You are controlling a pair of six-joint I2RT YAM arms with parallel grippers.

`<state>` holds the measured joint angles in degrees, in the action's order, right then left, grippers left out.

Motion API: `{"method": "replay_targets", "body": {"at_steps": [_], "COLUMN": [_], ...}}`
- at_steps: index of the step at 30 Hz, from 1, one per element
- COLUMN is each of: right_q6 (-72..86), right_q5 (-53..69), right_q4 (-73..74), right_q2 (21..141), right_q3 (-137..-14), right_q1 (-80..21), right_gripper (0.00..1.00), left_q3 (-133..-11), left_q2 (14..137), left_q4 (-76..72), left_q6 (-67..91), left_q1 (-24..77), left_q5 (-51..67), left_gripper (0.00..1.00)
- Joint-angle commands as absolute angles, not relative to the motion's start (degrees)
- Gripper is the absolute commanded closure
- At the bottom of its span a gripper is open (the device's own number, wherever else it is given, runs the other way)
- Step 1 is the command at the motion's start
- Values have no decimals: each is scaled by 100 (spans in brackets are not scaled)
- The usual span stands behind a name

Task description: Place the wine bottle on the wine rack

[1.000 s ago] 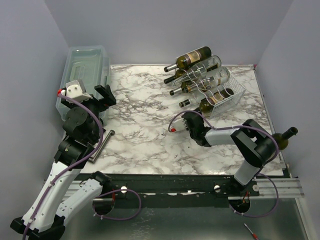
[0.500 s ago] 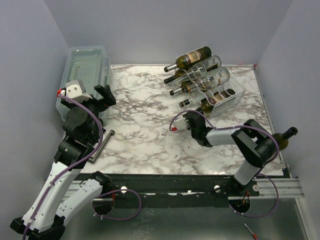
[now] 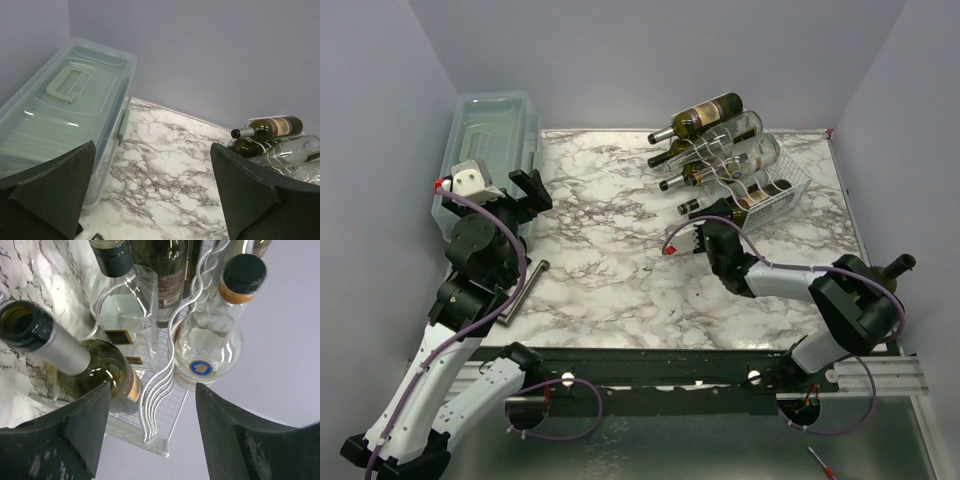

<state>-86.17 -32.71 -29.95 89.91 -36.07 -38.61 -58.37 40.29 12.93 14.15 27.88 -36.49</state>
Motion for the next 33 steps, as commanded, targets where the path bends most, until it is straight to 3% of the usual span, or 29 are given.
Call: {"method": "replay_targets", "body": {"at_steps": [1, 10, 17, 26, 30, 33], "right_q6": [-8398, -7620, -5803, -2981, -2326, -1811], "right_q5": [-2662, -1746, -1495, -2476, -2646, -3401], "right_q4": [-2531, -1316, -1265, -85, 1095, 1176], "right_q2": [8471, 7357, 6450, 5436, 5195, 4873], "right_q3": [-3392, -3404, -3952, -5067, -5563, -5635], "right_q1": [-3904, -4318, -4420, -4419, -4421, -4417], "right_gripper": [29, 23, 1, 0, 0, 0], "left_q3": [-5854, -5862, -5862, -5849, -5860, -5847], "left_q2": [4047, 4079, 4196, 4320, 4394, 4407], "left_q4": [1274, 1274, 1277, 1274, 1283, 1283], "left_q6": [1407, 1415, 1372, 1430, 1423, 1476], "left_q1": [2812, 2812, 2812, 2804, 2799, 2803], "left_q5": [-3710, -3653, -3690, -3561, -3590, -3447], "left_gripper": [1, 1, 1, 1, 1, 1]}}
